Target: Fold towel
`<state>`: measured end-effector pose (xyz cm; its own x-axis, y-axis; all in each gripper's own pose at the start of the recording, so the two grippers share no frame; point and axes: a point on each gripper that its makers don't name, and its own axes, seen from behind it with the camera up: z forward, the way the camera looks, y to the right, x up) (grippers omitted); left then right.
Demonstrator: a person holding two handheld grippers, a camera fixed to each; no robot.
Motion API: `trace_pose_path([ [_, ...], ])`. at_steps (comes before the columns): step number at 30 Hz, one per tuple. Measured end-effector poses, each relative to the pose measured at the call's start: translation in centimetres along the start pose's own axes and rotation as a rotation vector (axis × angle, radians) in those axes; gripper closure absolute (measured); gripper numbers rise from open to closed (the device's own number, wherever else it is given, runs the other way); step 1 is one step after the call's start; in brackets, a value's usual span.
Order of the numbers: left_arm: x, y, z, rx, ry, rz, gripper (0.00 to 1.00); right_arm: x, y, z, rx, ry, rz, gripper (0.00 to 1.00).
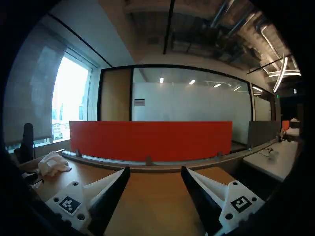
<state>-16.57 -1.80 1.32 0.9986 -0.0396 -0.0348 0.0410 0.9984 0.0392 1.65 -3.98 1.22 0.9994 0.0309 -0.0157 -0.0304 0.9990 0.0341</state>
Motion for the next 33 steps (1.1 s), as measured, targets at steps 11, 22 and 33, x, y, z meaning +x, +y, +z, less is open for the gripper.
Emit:
trace_pose_path([
  [11, -0.8, 0.2, 0.3, 0.003, -0.013, 0.034, 0.0, 0.9, 0.4, 0.1, -0.006, 0.012, -0.007, 0.0],
  [22, -0.8, 0.3, 0.1, 0.002, -0.014, 0.038, 0.0, 0.8, 0.7, -0.1, -0.008, 0.012, 0.001, 0.0],
  [33, -0.7, 0.3, 0.1, 0.002, -0.015, 0.039, 0.0, 1.9, 0.9, 0.1, -0.005, 0.039, -0.002, 0.0],
])
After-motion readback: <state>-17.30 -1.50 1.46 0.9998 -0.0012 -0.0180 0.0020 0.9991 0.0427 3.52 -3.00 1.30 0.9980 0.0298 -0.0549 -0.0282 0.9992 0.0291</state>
